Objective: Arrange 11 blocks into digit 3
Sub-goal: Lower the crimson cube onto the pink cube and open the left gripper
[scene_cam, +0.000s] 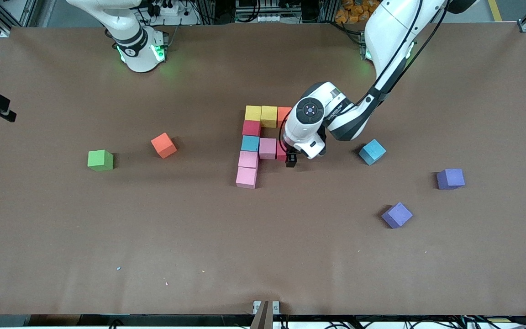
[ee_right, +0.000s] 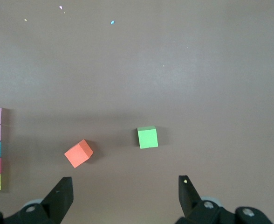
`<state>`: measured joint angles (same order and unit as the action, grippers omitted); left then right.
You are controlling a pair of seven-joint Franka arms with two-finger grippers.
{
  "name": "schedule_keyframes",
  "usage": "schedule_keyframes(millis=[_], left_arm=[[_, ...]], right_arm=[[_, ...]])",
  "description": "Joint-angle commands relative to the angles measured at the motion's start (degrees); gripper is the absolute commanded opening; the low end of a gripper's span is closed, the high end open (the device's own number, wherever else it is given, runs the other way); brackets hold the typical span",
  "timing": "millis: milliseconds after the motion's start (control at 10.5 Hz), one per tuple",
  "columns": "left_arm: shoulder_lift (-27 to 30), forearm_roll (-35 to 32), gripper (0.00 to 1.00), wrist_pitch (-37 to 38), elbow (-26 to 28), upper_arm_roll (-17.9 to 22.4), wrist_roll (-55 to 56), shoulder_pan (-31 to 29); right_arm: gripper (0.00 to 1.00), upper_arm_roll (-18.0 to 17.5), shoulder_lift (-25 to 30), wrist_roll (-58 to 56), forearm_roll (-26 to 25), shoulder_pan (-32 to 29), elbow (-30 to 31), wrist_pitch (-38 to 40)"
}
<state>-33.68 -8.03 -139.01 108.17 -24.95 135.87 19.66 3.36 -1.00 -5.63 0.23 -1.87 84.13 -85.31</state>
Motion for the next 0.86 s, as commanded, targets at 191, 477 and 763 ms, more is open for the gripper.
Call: schedule_keyframes(millis=[191, 477, 763], left_arm=[[6.68, -1.37, 1.00, 6.21, 1.25, -0.18, 1.50, -0.06], [9.94, -0.58, 1.00, 6.38, 0.81, -0.27, 0.71, -0.76], [12.40, -0.49, 1.00, 10.67, -0.50, -0.27, -2.53, -1.29]], right_arm=[[1.00, -1.07, 5.39, -0.25, 0.56, -1.29, 7.97, -3.46], [1.00, -0.98, 4.69, -0.17, 0.56, -1.21, 7.18, -2.93], [1.00, -0.90, 4.60, -0.17, 0.56, -1.29, 7.01, -3.02]])
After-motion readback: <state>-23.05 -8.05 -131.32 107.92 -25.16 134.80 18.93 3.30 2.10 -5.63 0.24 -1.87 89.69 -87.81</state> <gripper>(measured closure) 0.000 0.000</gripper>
